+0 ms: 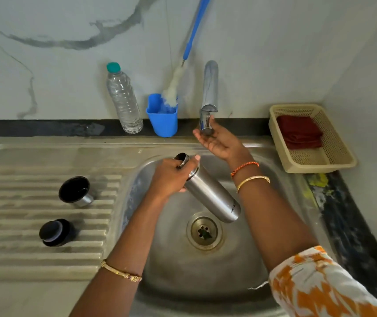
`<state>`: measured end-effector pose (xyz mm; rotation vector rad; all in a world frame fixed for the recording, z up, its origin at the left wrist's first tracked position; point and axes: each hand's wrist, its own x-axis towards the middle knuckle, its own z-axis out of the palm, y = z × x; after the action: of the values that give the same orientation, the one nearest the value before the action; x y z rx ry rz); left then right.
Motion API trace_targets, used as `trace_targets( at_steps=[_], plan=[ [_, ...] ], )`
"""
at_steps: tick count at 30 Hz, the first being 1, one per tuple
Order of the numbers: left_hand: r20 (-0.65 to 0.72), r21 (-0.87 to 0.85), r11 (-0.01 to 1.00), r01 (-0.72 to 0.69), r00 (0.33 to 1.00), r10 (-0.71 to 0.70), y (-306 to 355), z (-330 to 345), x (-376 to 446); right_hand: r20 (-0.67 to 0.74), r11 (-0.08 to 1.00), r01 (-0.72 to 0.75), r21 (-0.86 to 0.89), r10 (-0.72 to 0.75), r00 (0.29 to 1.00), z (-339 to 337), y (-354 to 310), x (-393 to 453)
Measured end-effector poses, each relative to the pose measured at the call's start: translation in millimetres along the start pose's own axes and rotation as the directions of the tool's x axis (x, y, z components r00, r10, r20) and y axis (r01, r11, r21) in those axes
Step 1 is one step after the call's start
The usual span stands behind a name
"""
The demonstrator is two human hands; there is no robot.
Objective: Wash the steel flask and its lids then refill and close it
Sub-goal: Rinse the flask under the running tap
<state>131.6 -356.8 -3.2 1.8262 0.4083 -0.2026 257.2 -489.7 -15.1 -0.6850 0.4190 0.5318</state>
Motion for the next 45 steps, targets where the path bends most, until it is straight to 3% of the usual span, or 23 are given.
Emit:
trace_targets(
  at_steps=[3, 10, 13, 18, 20, 22, 24, 26, 31, 36, 41, 45],
  plan=[
    [0.003, -0.02, 0.999, 0.029, 1.0, -0.029, -6, 8, 6, -0.013, 0.999, 0.032, 0.013, -0.032, 0.999, 0, -2, 2],
    [0.037, -0.042, 0.997, 0.065, 0.997, -0.064, -5, 11, 14, -0.084, 0.959, 0.049, -0.278, -0.075, 0.994, 3, -5, 6],
    [0.074, -0.063, 0.995, 0.082, 0.994, -0.077, -3, 11, 15, -0.128, 0.846, 0.048, -0.532, -0.137, 0.982, 0, -6, -9],
    [0.089, -0.044, 0.996, 0.082, 0.993, -0.078, 2, 18, 13, -0.171, 0.661, 0.126, -0.74, -0.366, 0.915, -26, 5, -69],
    [0.104, -0.036, 0.996, 0.078, 0.992, -0.074, 3, 22, 12, -0.087, 0.515, 0.204, -0.833, -0.484, 0.871, -42, 18, -91],
    [0.143, -0.019, 0.998, 0.062, 0.988, -0.058, 6, 25, 12, 0.092, 0.251, 0.287, -0.925, -0.584, 0.807, -54, 36, -109],
    [0.175, 0.023, 0.999, 0.026, 0.984, -0.03, 12, 28, 8, 0.337, -0.064, 0.369, -0.927, -0.576, 0.745, -63, 57, -121],
    [0.169, 0.063, 0.998, -0.011, 0.986, 0.0, 13, 30, 11, 0.446, -0.204, 0.403, -0.892, -0.538, 0.715, -69, 70, -121],
    [0.131, 0.291, 0.925, -0.243, 0.968, 0.213, 17, 31, 9, 0.391, -0.169, 0.357, -0.919, -0.516, 0.762, -74, 67, -114],
    [0.071, 0.398, 0.849, -0.349, 0.934, 0.351, 25, 29, 1, 0.297, 0.033, 0.352, -0.935, -0.468, 0.832, -64, 68, -99],
    [0.086, 0.297, 0.866, -0.402, 0.915, 0.395, 20, 13, -1, 0.297, 0.12, 0.4, -0.909, -0.487, 0.822, -52, 71, -87],
    [0.101, -0.066, 0.918, -0.39, 0.913, 0.395, 8, -5, -6, 0.28, 0.207, 0.403, -0.891, -0.448, 0.849, -59, 71, -84]
  ],
)
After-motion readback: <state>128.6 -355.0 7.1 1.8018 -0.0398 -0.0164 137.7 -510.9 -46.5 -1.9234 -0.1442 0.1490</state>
